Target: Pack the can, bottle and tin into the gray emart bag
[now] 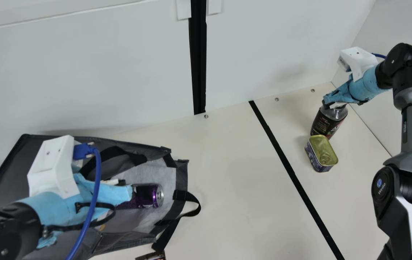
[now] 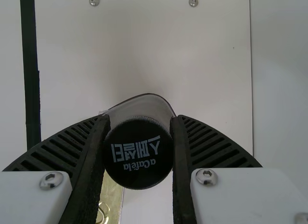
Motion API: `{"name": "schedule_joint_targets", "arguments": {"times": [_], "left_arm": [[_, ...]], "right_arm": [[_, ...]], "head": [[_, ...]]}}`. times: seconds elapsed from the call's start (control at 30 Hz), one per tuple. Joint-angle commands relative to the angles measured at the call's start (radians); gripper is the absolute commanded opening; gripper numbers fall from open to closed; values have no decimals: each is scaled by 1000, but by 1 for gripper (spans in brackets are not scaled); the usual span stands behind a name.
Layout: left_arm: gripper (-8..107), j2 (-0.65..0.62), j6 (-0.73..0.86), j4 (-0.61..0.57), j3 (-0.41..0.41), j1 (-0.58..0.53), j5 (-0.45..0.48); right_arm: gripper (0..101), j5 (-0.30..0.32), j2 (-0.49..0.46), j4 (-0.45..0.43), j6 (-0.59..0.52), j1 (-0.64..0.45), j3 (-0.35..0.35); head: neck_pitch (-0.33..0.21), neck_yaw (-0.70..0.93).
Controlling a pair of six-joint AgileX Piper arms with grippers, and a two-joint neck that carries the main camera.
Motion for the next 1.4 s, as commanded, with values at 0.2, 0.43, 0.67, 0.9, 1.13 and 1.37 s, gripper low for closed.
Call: {"name": "schedule_joint_targets", "arguments": {"times": [0.2, 0.43, 0.67, 0.9, 1.13, 1.37], "left_arm": [[10, 0, 0, 0, 0, 0, 0], [10, 0, 0, 0, 0, 0, 0], [10, 0, 0, 0, 0, 0, 0], [10, 0, 0, 0, 0, 0, 0], [10, 0, 0, 0, 0, 0, 0], [10, 0, 0, 0, 0, 0, 0]], "right_arm": [[0, -1, -1, 13, -3, 1, -21], [0, -1, -4, 24, -11, 8, -37], [0, -1, -19, 27, -14, 23, -43], [0, -1, -44, 24, -12, 47, -33], [0, -1, -77, 18, -7, 74, -11], [0, -1, -112, 16, -2, 100, 16]], "head": [[-23, -2], [-23, -2], [-23, -2], [-23, -2], [-23, -2], [-23, -2]]}}
